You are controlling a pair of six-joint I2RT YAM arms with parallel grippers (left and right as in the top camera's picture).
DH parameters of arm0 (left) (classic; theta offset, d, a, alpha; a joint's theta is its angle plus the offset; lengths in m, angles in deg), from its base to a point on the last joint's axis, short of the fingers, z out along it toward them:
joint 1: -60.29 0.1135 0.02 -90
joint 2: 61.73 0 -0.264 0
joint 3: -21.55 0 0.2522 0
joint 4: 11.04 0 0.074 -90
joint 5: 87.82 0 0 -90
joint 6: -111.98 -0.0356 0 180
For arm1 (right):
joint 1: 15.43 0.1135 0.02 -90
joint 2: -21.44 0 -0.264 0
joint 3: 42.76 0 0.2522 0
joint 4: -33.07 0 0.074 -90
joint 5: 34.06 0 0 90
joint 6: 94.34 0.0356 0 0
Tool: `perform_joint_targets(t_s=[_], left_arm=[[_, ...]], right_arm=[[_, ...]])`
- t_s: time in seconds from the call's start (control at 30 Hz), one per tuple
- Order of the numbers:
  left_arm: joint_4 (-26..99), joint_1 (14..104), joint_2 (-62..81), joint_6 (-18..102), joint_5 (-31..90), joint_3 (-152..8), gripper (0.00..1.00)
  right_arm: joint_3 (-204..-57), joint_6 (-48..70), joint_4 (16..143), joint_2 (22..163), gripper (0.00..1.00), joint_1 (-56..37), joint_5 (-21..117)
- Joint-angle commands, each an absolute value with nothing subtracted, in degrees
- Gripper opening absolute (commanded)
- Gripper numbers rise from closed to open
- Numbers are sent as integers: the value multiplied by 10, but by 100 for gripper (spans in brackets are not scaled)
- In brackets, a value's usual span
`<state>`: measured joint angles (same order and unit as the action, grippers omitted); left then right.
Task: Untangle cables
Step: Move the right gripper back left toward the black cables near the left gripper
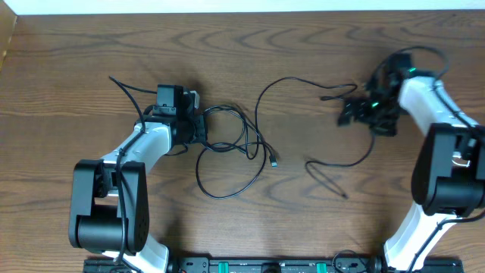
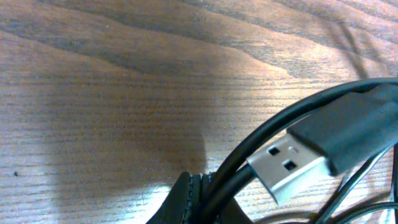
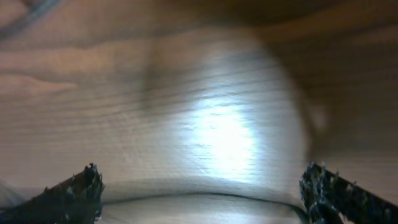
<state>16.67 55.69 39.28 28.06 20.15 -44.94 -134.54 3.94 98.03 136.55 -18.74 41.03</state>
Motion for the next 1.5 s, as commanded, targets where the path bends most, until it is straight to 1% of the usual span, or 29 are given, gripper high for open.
perform_joint_targets(t_s=[0.0, 0.1, 0.23, 0.5, 0.53, 0.6, 0.7, 0.8, 0.87, 0.93, 1.07, 1.23, 1.27, 1.47], left_arm=[[167, 558, 393, 283, 210, -447, 8], [167, 558, 393, 283, 210, -447, 8], [167, 558, 393, 283, 210, -447, 8], [167, 558, 393, 283, 210, -447, 8], [167, 558, 393, 283, 210, -447, 8], [167, 558, 393, 283, 210, -447, 8], [165, 558, 393, 283, 210, -447, 8], [165, 558, 393, 283, 210, -447, 8], [164, 558, 393, 283, 210, -447, 8], [163, 558, 393, 283, 210, -447, 8], [163, 558, 393, 283, 210, -447, 8], [163, 558, 393, 283, 210, -447, 8], [163, 558, 393, 283, 210, -447, 8], [163, 558, 393, 283, 210, -447, 8]], right_arm=[[-1275, 42, 919, 1361, 99, -141, 405], [-1237, 45, 869, 1361, 99, -111, 406], [-1200, 78, 813, 1361, 99, -74, 405], [-1174, 85, 753, 1361, 99, -26, 410], [-1178, 85, 753, 1360, 99, -26, 410], [-1193, 85, 770, 1355, 95, -28, 403], [-1238, 85, 827, 1333, 91, -32, 397], [-1292, 85, 885, 1298, 91, -30, 399], [-1314, 84, 902, 1273, 92, -24, 399], [-1324, 85, 899, 1233, 99, -10, 399], [-1324, 85, 897, 1199, 99, 17, 396], [-1324, 85, 885, 1205, 99, 66, 378], [-1324, 85, 872, 1210, 99, 87, 373], [-1324, 92, 818, 1221, 99, 140, 374]])
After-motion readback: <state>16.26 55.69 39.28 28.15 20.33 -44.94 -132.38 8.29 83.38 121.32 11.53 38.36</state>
